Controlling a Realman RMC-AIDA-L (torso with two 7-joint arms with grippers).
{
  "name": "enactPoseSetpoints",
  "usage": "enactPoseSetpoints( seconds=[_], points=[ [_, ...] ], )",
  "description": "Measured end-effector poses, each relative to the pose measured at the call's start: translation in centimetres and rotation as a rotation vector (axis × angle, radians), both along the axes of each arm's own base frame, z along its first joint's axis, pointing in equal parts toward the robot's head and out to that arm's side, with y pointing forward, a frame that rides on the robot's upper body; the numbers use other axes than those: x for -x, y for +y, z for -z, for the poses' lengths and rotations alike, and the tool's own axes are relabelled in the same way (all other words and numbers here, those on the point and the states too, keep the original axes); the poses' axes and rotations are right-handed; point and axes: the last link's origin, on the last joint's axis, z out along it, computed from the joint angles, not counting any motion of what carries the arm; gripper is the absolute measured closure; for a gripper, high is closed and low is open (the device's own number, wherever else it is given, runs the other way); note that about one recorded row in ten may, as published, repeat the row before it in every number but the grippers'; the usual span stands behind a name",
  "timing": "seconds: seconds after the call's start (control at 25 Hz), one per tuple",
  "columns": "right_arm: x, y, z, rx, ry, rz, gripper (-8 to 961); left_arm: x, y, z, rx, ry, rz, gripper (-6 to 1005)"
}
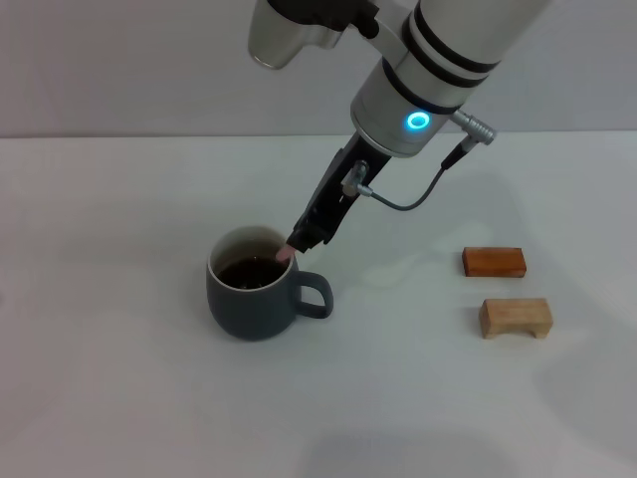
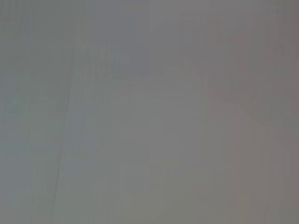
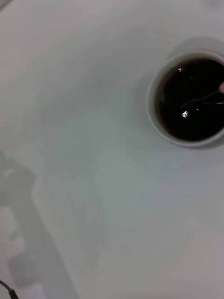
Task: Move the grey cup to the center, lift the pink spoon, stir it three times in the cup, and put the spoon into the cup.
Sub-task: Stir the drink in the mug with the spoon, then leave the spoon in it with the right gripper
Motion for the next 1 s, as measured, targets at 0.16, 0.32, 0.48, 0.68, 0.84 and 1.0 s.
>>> enactPoseSetpoints(
  seconds=[0.16, 0.32, 0.48, 0.68, 0.84, 1.0],
  points=[
    [0.04, -0.44, 0.14, 0.023, 0.008, 0.017, 830, 0.03, -0.04, -0.04, -0.003, 0.0, -0.001, 981],
    [0.48, -0.58, 0.42, 0.028, 0.037, 0.019, 830, 0.02, -0.09, -0.05, -0.003, 0.0, 0.001, 981],
    [0.79, -0.16, 0.7, -0.003, 0.045, -0.001, 830, -0.05, -0.1, -0.08, -0.005, 0.001, 0.005, 982],
    [0.57, 0.3, 0.67, -0.036, 0.007, -0.021, 831, -0.12, -0.1, -0.09, -0.006, 0.002, 0.01, 982],
    [0.29, 0.0, 0.61, -0.018, -0.019, -0.013, 831, -0.13, -0.1, -0.09, -0.006, 0.002, 0.01, 981],
    [0.24, -0.51, 0.69, 0.012, -0.019, 0.002, 831, -0.11, -0.12, -0.1, -0.007, 0.002, 0.01, 981]
  ],
)
